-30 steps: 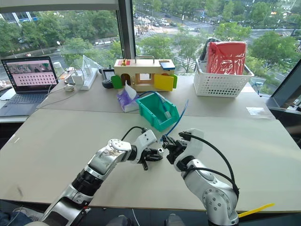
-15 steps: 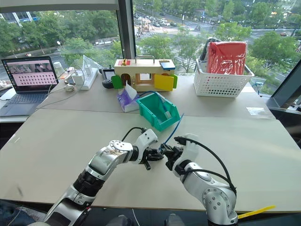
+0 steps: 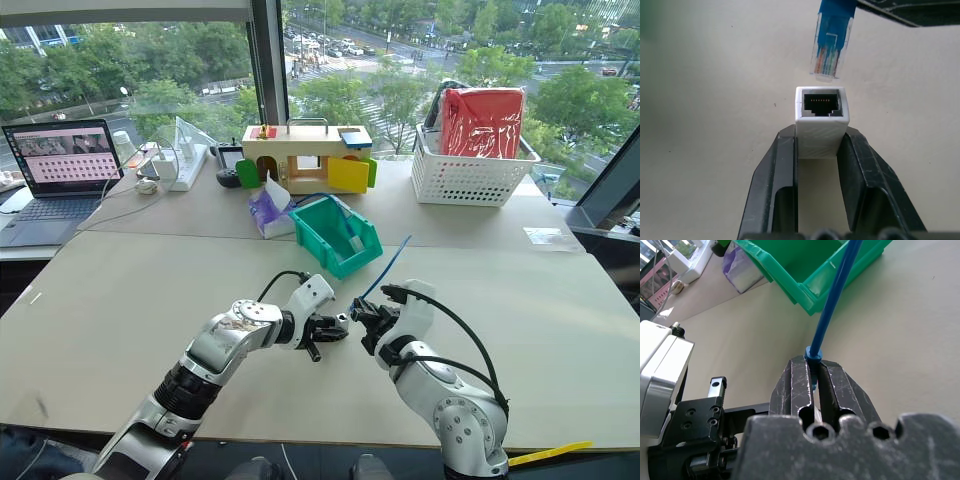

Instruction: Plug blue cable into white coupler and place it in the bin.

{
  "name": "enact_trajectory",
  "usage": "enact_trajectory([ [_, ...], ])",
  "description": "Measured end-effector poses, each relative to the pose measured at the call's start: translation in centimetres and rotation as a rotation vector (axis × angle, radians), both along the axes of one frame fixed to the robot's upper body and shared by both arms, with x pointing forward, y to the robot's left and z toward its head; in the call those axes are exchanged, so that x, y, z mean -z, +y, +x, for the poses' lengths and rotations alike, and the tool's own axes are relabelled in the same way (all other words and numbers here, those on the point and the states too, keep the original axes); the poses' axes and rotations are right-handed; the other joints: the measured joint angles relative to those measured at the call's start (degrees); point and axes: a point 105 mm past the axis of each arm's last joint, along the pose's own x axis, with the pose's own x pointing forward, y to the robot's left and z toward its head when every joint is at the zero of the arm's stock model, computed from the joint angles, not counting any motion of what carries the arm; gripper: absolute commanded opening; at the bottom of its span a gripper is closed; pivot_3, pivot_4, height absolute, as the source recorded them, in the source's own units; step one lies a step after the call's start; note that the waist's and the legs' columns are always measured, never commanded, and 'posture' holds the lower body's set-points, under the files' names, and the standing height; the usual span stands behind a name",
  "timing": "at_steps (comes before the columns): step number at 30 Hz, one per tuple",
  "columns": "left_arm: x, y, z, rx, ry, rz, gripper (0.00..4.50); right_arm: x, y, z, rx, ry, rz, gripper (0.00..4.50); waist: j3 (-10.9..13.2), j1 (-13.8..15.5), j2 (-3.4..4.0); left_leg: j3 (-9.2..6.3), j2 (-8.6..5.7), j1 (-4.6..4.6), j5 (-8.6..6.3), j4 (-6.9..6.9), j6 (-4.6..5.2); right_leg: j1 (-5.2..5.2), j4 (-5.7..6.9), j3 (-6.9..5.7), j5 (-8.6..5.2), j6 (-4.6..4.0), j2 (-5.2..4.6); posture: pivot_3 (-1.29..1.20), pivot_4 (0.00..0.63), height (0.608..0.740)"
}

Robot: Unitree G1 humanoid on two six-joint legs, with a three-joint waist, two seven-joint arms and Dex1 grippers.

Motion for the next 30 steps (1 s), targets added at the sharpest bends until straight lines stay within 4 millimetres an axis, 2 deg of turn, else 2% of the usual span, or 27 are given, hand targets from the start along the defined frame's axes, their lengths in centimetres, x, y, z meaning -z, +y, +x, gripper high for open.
enact_trajectory([
  [15, -0.01, -0.04, 0.05, -0.011, 0.005, -0.01, 0.63, -0.19, 0.42, -0.01, -0.014, -0.008, 0.023, 0.0, 0.01, 0.06, 0.0, -0.02, 0.0, -0.03, 0.0, 0.0, 0.0, -0.01, -0.01, 0.0, -0.01, 0.02, 0.0, 0.0, 0.15, 0.735],
  [30, 0.01, -0.06, 0.05, -0.026, 0.02, -0.015, 0.63, 0.58, 0.52, -0.19, -0.031, 0.04, 0.012, 0.0, 0.01, 0.1, 0.01, -0.04, 0.0, -0.04, 0.0, 0.0, 0.0, -0.01, -0.05, -0.01, -0.03, 0.04, -0.02, 0.0, 0.15, 0.735],
])
